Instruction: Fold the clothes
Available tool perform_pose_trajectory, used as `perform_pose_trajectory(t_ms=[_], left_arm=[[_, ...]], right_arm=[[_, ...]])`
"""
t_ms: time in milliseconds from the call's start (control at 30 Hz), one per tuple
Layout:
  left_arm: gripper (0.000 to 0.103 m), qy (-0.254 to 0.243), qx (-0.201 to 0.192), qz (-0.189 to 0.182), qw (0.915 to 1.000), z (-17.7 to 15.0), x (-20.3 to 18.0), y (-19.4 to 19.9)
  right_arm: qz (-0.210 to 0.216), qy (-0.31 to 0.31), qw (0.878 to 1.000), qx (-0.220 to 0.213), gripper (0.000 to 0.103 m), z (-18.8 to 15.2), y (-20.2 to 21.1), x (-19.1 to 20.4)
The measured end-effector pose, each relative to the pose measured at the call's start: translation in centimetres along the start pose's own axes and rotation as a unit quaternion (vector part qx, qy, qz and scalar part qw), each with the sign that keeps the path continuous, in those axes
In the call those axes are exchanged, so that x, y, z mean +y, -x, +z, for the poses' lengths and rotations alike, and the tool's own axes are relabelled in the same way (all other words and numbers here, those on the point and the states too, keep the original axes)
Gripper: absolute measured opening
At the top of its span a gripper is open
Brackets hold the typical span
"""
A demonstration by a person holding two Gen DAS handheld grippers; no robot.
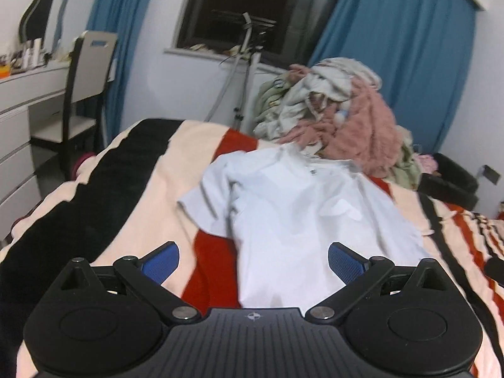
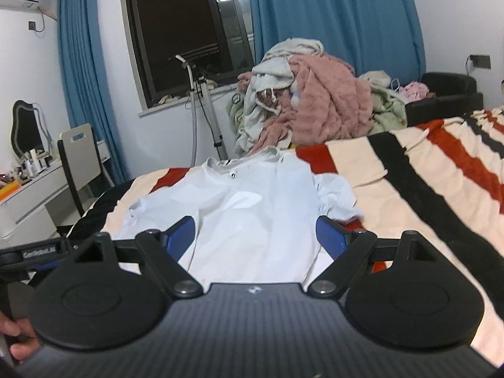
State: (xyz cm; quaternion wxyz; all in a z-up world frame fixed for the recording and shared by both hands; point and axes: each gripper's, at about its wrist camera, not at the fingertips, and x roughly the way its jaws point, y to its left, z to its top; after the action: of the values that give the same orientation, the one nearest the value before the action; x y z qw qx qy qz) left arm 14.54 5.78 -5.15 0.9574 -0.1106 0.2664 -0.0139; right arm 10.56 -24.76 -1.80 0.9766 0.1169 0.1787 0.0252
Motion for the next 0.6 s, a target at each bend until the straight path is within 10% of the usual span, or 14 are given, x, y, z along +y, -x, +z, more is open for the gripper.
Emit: perform_pose_trajectory(t_ms=[267,500,600], left_arm=[[0.102,0.095,0.043,0.007,0.9945,-0.3,2.9,-4.4],[0.101,0.29,0.071,-0.063,0.9523,0.9,9.8,-10.7],[0.099,0.31,0.045,-0.06,0.9479,1.3,11.2,-12.9]], right_arm=[[-0.014,-0.001,1.0,0.026,0.085,-0.5,-1.3,-0.3],[-0.005,-0.029,0.998,0.053,0.085,-1.0,-1.6,-0.9],[-0.002,-0.043,0.997,0.068,0.085,-1.3,-2.1,-1.4]])
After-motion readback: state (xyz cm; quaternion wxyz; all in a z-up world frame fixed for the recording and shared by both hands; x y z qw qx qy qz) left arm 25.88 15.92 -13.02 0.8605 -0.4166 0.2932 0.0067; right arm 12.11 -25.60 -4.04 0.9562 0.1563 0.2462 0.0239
